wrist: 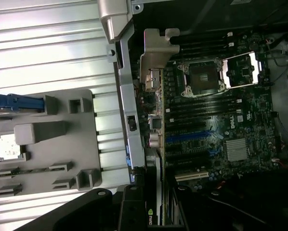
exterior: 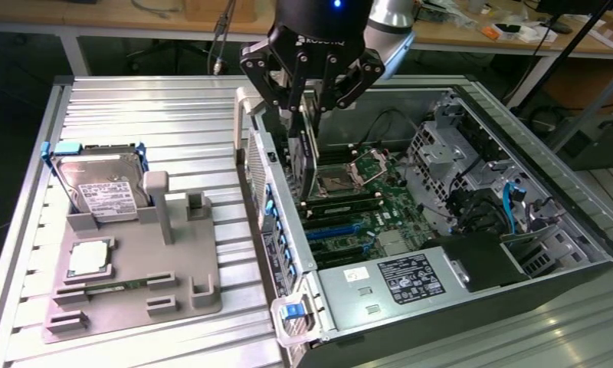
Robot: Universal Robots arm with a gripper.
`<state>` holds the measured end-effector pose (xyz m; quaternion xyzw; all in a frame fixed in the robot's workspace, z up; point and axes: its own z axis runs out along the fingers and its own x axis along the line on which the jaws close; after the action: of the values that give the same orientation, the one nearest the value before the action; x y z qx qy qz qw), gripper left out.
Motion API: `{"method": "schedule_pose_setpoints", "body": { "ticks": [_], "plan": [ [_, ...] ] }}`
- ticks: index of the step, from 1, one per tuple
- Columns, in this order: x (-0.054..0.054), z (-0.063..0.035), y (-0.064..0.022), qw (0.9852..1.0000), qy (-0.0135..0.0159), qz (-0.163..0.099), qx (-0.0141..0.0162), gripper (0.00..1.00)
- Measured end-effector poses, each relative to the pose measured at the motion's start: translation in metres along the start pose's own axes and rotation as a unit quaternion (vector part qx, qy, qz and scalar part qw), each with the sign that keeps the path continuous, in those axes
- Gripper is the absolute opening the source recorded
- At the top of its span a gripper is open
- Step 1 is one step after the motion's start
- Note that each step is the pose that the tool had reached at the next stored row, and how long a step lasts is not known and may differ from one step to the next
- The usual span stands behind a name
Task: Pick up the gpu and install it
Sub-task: 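Pick up the gpu and move the gpu toward the slot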
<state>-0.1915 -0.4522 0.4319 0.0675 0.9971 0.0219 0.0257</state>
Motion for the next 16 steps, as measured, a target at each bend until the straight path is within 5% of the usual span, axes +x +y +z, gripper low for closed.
{"method": "schedule_pose_setpoints", "body": {
  "ticks": [16],
  "plan": [
    [-0.0088, 0.0005, 0.0012, 1.0, 0.0, 0.0, 0.0, 0.27]
  ]
}}
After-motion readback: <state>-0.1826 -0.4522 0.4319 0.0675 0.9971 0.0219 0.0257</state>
